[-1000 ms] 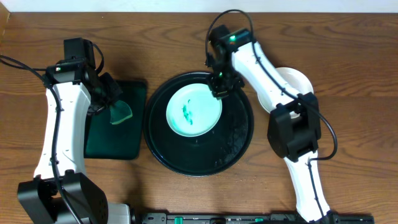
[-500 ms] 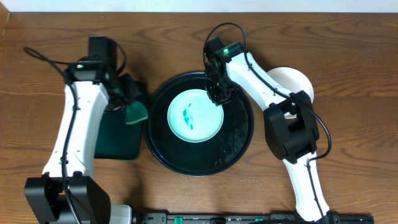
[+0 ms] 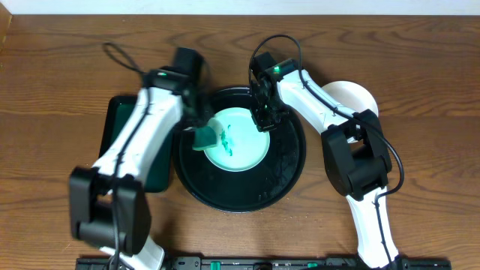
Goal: Clean dirty plates on tray and stack at the side
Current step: 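Bring the left gripper with the sponge onto the last green plate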
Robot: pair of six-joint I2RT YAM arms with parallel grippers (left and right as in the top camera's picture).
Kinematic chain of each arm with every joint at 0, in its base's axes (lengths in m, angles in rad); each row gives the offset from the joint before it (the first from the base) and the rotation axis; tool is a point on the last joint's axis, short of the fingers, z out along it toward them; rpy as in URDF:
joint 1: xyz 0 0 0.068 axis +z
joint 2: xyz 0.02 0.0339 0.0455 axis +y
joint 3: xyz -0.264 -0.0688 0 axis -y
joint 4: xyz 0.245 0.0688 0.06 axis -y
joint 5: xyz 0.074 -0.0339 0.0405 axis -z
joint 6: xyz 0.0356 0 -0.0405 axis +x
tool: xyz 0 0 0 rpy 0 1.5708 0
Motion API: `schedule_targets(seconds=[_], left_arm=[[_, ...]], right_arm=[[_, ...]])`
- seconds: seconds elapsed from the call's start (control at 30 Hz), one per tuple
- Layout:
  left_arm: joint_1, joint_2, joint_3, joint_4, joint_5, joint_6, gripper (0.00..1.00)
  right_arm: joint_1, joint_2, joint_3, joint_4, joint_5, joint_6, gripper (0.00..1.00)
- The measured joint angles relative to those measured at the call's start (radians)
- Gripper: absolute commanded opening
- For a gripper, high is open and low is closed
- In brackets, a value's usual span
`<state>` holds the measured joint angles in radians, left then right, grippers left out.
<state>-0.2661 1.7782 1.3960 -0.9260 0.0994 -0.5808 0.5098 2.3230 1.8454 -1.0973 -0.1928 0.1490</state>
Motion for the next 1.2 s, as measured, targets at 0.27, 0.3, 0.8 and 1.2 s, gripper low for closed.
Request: schedule_targets(seconds=[0.27, 0.3, 0.8, 1.2], left_arm=[[-0.13, 0.228, 0.001, 0.069, 0.023, -0.102, 0.07], [-0.129, 0.241, 0.011, 0.066, 0.037, -0.108, 0.07], [-0.088, 0.291, 0.095, 0.007, 0.124, -0.024, 0.07], [-0.101, 0.309, 0.144, 0.009, 0.076, 0.003, 0.07]], right_arm=[[-0.001, 0.0, -0.001, 0.003, -0.005, 0.001, 0.01], [-0.002, 0.0, -0.002, 0.006, -0.005, 0.001, 0.01], [-0.002, -0.002, -0.004, 0.01, -0.002, 0.001, 0.01], [-0.002, -0.002, -0.004, 0.01, -0.001, 0.001, 0.01]])
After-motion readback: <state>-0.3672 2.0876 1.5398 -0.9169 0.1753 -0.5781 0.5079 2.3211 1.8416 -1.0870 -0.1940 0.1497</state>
